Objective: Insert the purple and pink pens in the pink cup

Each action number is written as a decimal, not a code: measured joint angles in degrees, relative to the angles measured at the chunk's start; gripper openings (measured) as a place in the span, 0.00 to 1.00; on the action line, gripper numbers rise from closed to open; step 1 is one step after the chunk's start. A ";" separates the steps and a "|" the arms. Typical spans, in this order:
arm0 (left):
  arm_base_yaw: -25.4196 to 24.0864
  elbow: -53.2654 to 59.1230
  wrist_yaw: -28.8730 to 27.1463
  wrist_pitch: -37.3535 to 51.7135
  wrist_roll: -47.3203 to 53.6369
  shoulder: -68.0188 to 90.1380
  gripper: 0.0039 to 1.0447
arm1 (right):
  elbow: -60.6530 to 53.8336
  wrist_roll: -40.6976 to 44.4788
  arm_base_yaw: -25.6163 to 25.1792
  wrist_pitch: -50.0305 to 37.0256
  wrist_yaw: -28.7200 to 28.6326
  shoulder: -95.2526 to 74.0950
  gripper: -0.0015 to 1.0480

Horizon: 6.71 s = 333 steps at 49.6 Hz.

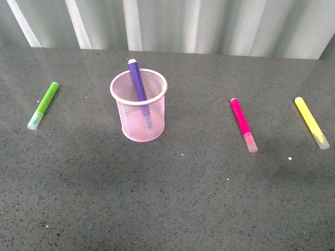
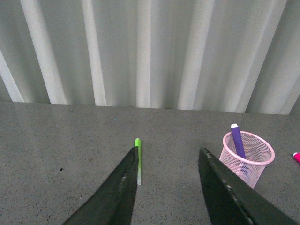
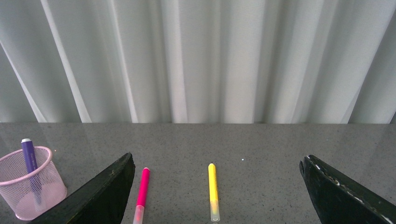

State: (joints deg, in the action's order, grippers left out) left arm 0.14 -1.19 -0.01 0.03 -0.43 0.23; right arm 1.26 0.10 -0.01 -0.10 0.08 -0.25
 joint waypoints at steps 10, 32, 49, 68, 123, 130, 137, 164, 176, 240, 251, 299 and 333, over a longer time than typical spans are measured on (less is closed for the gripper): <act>0.00 0.00 0.02 0.00 0.00 -0.02 0.76 | 8.15 -5.29 -4.74 6.88 -7.85 -23.87 0.93; 0.00 0.00 0.00 0.00 0.15 0.00 0.94 | 33.44 -7.23 2.05 -12.85 -8.07 -88.85 0.93; 0.00 0.00 0.00 0.00 0.15 0.00 0.94 | 45.86 -4.17 8.96 -14.40 -2.49 -108.17 0.93; 0.00 0.00 0.00 0.00 0.15 0.00 0.94 | 57.07 -8.31 13.25 -12.13 -1.66 -119.49 0.93; 0.00 0.00 0.00 0.00 0.15 0.00 0.94 | 63.14 -11.19 15.08 -11.98 -1.57 -127.12 0.49; 0.00 0.00 0.00 0.00 0.15 0.00 0.94 | 62.66 -12.28 15.63 -12.48 -1.95 -127.12 0.24; 0.00 0.00 0.02 0.00 0.15 0.00 0.94 | 62.07 -12.92 15.72 -13.31 -2.40 -126.66 0.12; 0.00 0.00 0.00 0.00 0.15 0.00 0.94 | 48.04 4.87 24.26 -57.22 -5.60 -113.74 0.11; 0.00 0.00 0.00 0.00 0.15 0.00 0.94 | 49.99 7.15 29.40 -63.73 -6.91 -116.74 0.11; 0.00 0.00 0.00 0.00 0.15 0.00 0.94 | 59.21 0.70 34.07 -62.90 -8.35 -125.68 0.42; 0.00 0.00 0.00 0.00 0.15 0.00 0.94 | 57.86 -0.50 34.03 -62.23 -7.87 -124.61 0.76; 0.00 0.00 -0.26 -0.02 0.15 0.00 0.94 | 20.39 -1.64 19.58 -33.03 17.99 -55.76 0.68; 0.00 0.00 0.00 -0.02 0.15 -0.11 0.94 | 4.09 -0.13 6.49 -29.16 6.10 -34.91 0.03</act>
State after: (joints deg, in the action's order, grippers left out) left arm 0.14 -1.19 -0.01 0.01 -0.27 0.12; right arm 5.34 -0.03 6.48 -29.26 6.17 -35.16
